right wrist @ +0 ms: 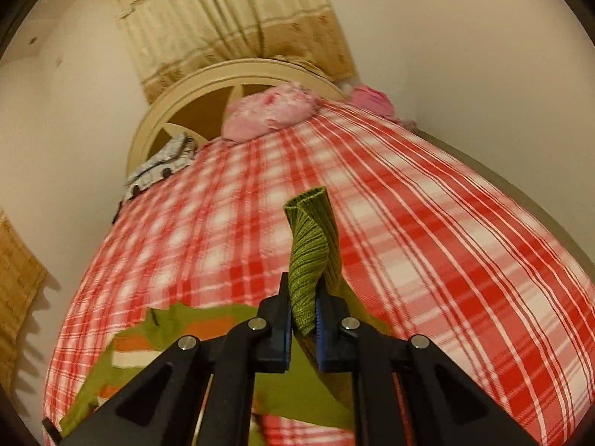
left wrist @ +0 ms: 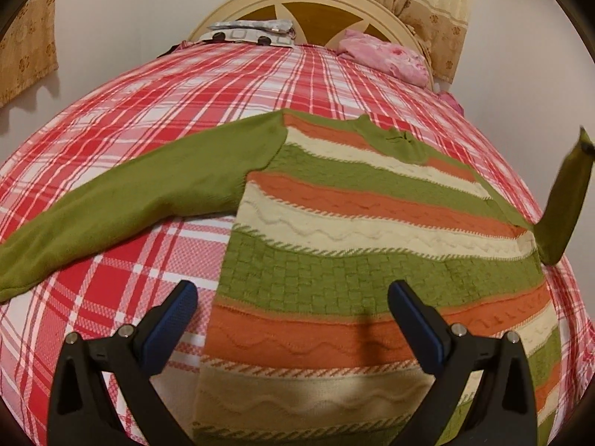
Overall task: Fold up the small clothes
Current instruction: 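Lift the sleeve with the right tool and lay it across the sweater body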
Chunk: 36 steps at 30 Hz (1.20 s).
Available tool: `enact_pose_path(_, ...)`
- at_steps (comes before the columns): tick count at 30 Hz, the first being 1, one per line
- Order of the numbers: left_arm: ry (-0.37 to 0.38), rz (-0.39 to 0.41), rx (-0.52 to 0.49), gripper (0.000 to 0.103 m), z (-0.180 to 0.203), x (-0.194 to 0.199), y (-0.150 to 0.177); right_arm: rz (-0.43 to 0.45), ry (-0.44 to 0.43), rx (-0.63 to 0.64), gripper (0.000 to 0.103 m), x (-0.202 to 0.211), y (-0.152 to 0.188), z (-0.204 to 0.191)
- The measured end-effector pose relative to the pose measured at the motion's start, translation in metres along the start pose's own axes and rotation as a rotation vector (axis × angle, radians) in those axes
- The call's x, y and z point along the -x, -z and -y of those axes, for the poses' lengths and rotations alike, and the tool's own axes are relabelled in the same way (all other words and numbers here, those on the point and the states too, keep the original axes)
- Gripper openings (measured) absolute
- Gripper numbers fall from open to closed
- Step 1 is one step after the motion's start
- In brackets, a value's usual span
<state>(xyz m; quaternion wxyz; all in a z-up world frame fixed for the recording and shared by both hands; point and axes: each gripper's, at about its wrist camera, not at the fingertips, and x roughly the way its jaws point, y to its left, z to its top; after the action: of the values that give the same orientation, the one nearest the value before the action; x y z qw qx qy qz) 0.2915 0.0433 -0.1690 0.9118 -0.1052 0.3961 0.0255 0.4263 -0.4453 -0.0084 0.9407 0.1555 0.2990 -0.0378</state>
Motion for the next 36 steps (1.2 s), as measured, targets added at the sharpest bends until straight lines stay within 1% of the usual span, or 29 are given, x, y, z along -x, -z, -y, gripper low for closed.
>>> enact_pose_path(3,0.006,0.014,0.007,0.103,-0.003,0.004,0.001,0.016,-0.04,0.054,0.009,0.0,-0.011,-0.041)
enact_pose_path(7,0.003,0.044,-0.014,0.103,-0.005,0.01,0.003,0.023,-0.089,0.124,0.009,-0.003,-0.014,-0.091)
enact_pose_path(12,-0.004,0.072,-0.032,0.103,-0.011,0.016,0.005,0.01,-0.159,0.192,0.009,-0.013,-0.01,-0.15)
enact_pose_path(19,0.032,0.072,-0.004,0.103,-0.02,0.014,0.008,-0.016,-0.229,0.262,0.009,-0.034,0.007,-0.218)
enact_pose_path(28,0.051,0.066,0.007,0.103,-0.022,0.011,0.011,-0.083,-0.308,0.316,0.009,-0.069,0.055,-0.28)
enact_pose_path(30,0.054,0.067,0.011,0.103,-0.023,0.011,0.011,-0.11,-0.314,0.329,0.009,-0.083,0.074,-0.292)
enact_pose_path(34,0.058,0.068,0.022,0.103,-0.024,0.011,0.012,-0.173,-0.312,0.348,0.009,-0.11,0.111,-0.304)
enact_pose_path(36,0.057,0.067,0.023,0.103,-0.024,0.011,0.013,-0.22,-0.311,0.36,0.009,-0.127,0.137,-0.309)
